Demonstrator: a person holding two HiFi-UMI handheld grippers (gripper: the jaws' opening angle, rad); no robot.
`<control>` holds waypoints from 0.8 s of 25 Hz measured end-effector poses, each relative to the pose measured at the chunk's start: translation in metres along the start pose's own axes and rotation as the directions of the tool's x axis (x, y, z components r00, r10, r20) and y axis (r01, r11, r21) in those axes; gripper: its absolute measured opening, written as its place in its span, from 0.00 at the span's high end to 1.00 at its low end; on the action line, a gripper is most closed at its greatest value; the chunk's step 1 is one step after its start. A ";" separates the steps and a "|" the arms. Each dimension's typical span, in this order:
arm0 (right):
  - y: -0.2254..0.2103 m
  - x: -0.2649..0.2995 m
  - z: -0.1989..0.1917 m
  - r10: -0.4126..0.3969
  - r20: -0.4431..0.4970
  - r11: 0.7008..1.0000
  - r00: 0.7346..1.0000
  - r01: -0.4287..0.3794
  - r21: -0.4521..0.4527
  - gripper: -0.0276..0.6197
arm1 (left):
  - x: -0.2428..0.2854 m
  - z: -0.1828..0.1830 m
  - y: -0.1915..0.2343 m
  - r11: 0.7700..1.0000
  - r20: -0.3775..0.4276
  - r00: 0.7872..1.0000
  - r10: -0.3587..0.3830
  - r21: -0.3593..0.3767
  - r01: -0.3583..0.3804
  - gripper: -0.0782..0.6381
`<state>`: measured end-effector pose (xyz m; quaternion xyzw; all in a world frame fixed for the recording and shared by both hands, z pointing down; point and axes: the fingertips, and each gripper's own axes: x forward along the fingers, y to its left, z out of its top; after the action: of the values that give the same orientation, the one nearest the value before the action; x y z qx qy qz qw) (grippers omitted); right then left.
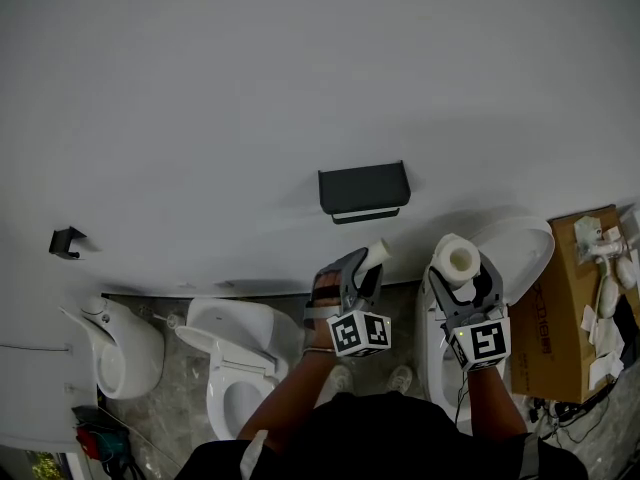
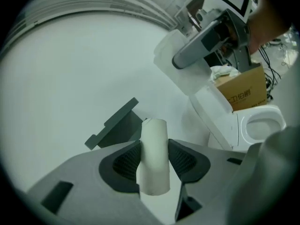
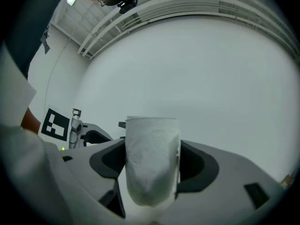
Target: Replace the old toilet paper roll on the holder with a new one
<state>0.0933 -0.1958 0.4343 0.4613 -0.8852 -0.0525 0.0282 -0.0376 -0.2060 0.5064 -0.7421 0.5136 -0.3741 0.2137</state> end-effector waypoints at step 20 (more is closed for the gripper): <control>0.008 0.023 0.004 0.020 0.024 0.999 1.000 -0.021 0.028 0.48 | -0.055 -0.011 0.046 0.778 0.248 0.958 0.147 -0.627 0.043 0.64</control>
<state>0.0732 -0.2099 0.4310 0.4519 -0.8909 -0.0451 0.0116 -0.0847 -0.1719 0.4627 -0.8016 0.5931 -0.0658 0.0366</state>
